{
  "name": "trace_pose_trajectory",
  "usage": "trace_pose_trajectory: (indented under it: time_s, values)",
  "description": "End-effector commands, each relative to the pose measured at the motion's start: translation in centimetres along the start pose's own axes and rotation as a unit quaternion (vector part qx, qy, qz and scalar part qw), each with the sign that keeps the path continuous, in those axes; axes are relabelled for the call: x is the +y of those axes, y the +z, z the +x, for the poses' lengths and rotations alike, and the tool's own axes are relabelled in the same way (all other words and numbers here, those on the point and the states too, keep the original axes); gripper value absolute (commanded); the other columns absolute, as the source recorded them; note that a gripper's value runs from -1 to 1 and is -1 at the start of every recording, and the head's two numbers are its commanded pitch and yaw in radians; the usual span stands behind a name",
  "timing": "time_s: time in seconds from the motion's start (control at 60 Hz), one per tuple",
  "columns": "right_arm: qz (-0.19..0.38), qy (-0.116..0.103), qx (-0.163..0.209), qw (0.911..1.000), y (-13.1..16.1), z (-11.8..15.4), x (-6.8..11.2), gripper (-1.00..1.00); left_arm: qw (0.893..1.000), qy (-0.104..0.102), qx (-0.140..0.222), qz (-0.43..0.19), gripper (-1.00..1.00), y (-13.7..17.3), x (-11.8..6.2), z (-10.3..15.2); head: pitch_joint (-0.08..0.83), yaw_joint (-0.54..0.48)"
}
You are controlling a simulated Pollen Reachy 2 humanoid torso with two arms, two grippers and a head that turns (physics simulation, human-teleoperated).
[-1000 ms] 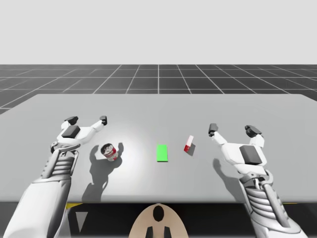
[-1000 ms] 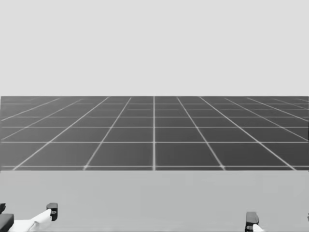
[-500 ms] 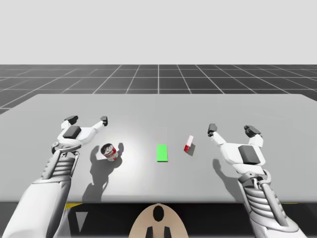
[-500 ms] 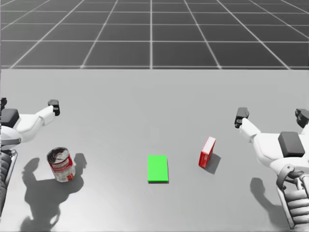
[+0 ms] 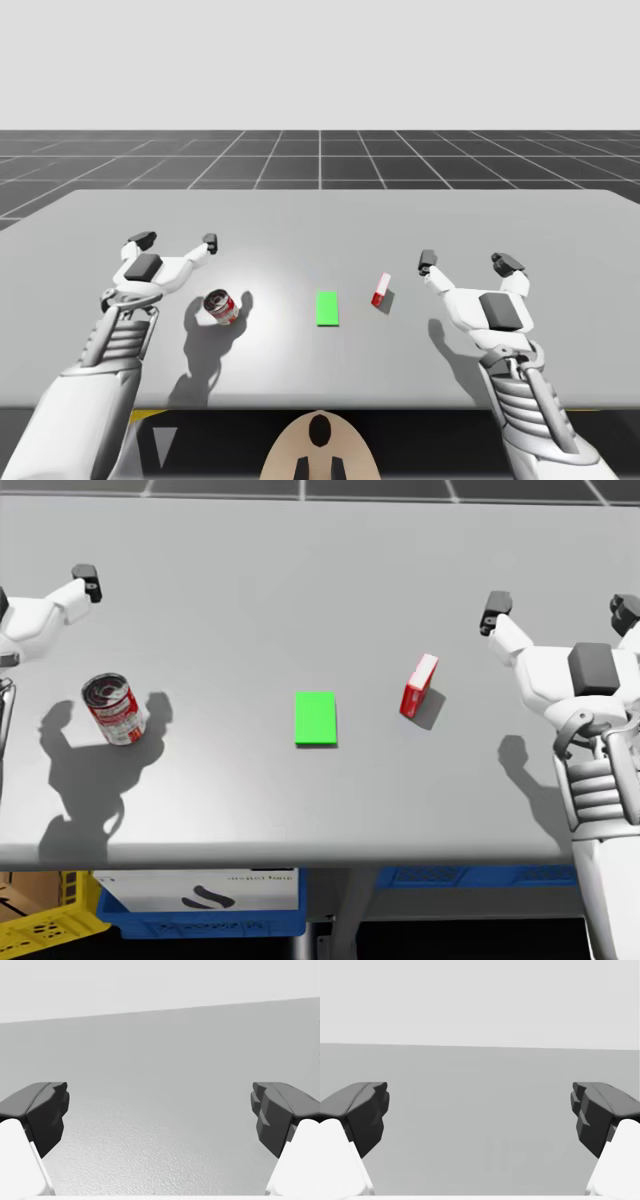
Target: Look at the card. If it is red, pick the object on the left. If it is green, pick the object on the right.
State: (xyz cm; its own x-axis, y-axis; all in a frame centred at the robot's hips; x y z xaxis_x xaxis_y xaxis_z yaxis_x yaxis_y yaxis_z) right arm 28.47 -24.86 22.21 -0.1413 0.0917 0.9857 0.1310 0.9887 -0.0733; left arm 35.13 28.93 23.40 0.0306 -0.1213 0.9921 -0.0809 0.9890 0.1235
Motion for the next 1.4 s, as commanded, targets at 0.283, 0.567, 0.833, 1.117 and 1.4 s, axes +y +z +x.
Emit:
trace_pose_trajectory:
  time_s: [0.283, 0.567, 0.833, 1.117, 1.4]
  values:
    - [0.005, -0.003, 0.003, 1.0000, 0.1, -0.2, 0.4, -1.00, 1.000, 0.007, -0.013, -0.002, -1.00, 0.5, -0.1, 0.4, 0.738, -0.16]
    - [0.008, -0.003, 0.003, 1.0000, 0.1, -0.3, 0.4, -1.00, 1.000, 0.006, -0.022, -0.003, -1.00, 0.7, -0.3, 0.6, 0.667, -0.23]
    - [0.020, -0.013, 0.009, 0.9997, 0.3, -0.2, 0.6, -1.00, 1.000, 0.009, -0.025, -0.002, -1.00, 0.9, -0.3, 0.7, 0.661, -0.23]
    - [0.128, -0.021, 0.042, 0.9907, 2.0, -1.0, 0.9, -1.00, 1.000, 0.009, -0.028, -0.005, -1.00, 1.6, -0.9, 1.0, 0.699, -0.24]
    - [0.282, -0.034, 0.048, 0.9576, 3.4, -2.7, 2.7, -1.00, 1.000, 0.010, -0.020, -0.001, -1.00, 1.8, -1.1, 0.7, 0.727, -0.26]
